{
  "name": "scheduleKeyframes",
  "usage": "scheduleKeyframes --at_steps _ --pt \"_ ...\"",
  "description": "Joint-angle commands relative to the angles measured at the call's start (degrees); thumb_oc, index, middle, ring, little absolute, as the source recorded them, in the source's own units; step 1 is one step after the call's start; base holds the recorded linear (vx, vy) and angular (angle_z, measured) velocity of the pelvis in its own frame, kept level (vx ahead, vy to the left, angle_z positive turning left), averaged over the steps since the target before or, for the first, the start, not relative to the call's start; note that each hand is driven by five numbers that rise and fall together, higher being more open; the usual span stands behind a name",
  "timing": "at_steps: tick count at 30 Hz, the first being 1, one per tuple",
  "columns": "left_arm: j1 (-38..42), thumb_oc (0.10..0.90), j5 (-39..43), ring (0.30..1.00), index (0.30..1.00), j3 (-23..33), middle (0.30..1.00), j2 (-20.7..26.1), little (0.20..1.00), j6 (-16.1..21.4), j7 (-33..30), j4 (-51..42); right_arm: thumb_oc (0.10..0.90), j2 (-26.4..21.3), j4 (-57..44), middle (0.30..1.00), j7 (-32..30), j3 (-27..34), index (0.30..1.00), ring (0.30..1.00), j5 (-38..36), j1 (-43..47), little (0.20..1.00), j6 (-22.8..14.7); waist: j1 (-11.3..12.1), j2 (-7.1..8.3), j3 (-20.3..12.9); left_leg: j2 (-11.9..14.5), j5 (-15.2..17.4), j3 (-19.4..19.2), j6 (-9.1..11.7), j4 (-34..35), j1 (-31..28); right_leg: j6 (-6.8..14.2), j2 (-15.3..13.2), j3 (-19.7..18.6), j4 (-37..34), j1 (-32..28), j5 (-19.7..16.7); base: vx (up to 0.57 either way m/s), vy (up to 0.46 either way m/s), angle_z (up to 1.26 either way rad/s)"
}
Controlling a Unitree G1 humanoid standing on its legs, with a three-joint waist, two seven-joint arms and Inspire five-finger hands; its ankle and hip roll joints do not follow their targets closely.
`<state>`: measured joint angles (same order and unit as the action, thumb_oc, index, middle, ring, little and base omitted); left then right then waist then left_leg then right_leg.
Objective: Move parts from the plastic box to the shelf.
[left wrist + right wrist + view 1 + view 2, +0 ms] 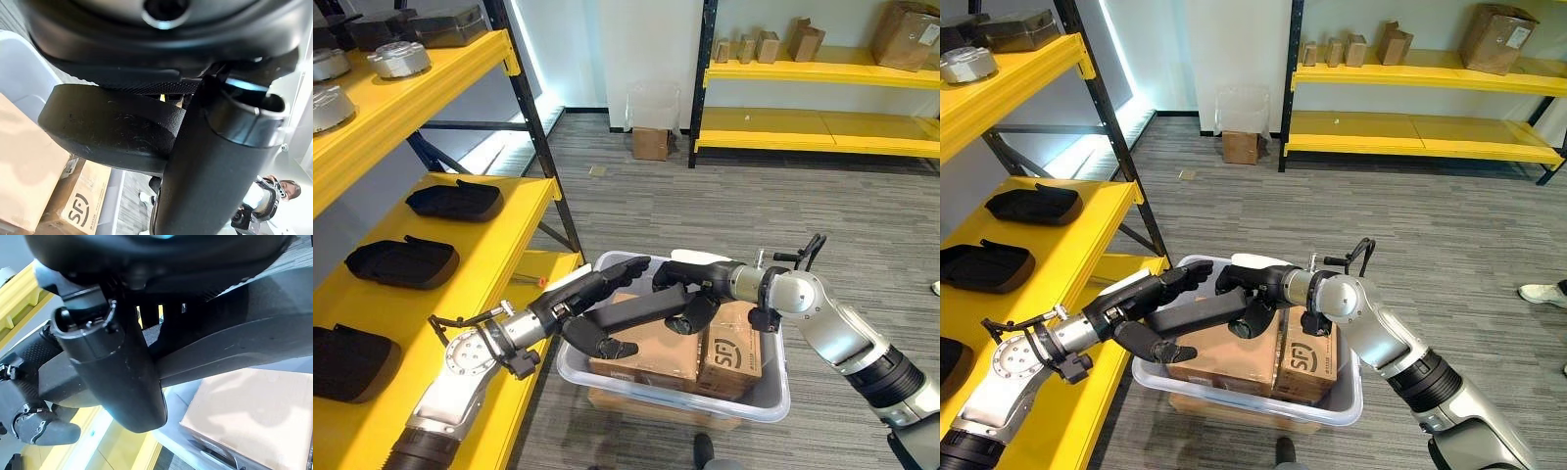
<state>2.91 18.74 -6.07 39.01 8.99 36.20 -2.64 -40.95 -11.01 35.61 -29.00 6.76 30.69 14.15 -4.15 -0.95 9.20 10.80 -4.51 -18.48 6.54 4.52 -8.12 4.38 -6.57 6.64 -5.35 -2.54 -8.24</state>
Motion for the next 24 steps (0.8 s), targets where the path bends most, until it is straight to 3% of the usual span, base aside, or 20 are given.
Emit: scheduleKeyframes --at_steps 1,13,15,24 --pt "4.69 0.900 -0.18 1.000 1.000 0.23 1.000 0.08 1.000 5.76 -2.94 0.65 0.400 3.30 -3.12 0.300 -4.12 3.74 0.300 0.300 -2.65 9.91 0.300 -5.80 0.57 0.61 -4.09 3.54 3.19 2.58 0.54 0.48 -0.48 4.79 -5.50 2.11 0.35 -2.68 5.12 0.00 0.000 0.00" --pt "5.11 0.900 -7.92 1.000 1.000 -0.03 1.000 0.48 1.000 10.86 -5.49 1.71 0.400 4.73 -2.83 0.300 -5.87 4.08 0.300 0.300 -3.07 10.01 0.300 -6.02 0.71 0.63 -4.23 3.68 3.22 2.70 0.59 0.48 -0.50 4.84 -5.55 2.14 0.35 -2.69 5.12 0.00 0.000 0.00" --pt "5.18 0.900 -6.28 1.000 1.000 -0.24 1.000 0.97 1.000 9.35 -5.46 1.26 0.400 4.44 -2.85 0.300 -6.04 4.32 0.300 0.300 -3.22 10.12 0.300 -5.96 0.69 0.61 -4.20 3.67 3.30 2.74 0.58 0.48 -0.49 4.87 -5.55 2.07 0.35 -2.68 5.22 0.00 0.000 0.00" --pt "5.57 0.900 -3.82 1.000 1.000 -1.55 1.000 -0.48 1.000 9.53 -5.77 -0.95 0.400 5.02 -3.62 0.300 -6.40 4.40 0.300 0.300 -3.40 10.40 0.300 -6.17 0.61 0.71 -4.19 3.68 3.39 2.82 0.56 0.48 -0.53 4.68 -5.36 2.01 0.35 -2.76 5.23 0.00 0.000 0.00"
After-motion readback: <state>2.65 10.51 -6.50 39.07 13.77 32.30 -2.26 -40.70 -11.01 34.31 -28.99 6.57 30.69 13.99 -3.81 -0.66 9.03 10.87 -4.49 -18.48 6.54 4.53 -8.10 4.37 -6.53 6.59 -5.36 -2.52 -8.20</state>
